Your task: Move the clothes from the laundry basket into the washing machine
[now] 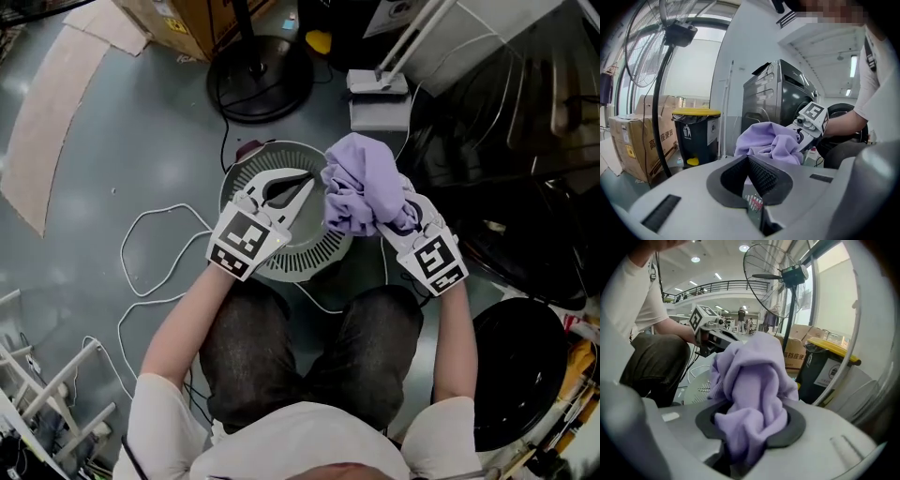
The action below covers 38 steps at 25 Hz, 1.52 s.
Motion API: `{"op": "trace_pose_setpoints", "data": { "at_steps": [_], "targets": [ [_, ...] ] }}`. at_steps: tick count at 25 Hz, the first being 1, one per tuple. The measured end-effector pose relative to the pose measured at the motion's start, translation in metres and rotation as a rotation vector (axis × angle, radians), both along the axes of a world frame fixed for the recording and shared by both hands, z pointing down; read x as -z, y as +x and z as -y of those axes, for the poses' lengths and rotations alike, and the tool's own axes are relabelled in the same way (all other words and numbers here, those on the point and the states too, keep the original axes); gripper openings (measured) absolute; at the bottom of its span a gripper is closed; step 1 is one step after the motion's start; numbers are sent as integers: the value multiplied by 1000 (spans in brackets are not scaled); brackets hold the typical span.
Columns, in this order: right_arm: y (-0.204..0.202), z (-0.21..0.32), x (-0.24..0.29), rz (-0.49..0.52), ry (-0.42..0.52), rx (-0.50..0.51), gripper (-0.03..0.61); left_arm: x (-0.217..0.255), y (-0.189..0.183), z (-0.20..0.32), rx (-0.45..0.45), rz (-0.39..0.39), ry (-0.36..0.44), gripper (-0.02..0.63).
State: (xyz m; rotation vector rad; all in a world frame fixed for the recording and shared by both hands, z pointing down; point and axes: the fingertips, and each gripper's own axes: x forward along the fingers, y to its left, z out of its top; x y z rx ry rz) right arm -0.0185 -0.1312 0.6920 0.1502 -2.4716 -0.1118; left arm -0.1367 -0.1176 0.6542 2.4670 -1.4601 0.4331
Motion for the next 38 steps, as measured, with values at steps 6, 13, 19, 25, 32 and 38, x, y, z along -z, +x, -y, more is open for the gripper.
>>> {"op": "trace_pose_setpoints", "data": {
  "at_steps": [6,13,19,25,32,38],
  "targets": [
    [32,-4,19,65,0,-103,179,11,35,8,-90,5,17,6],
    [83,-5,42,153,-8,-247,181,25,73,12,-205,66,32,6],
    [116,-18,51,180,-1,-355,181,50,114,22,-251,-36,41,6],
    [170,-18,67,172,55,-516,180,66,171,34,-359,-66,67,6],
    [233,-3,69,181,151,-678,181,65,229,39,-471,-47,82,6],
    [278,15,77,173,238,-828,181,57,249,40,-490,-88,77,6]
  ]
}}
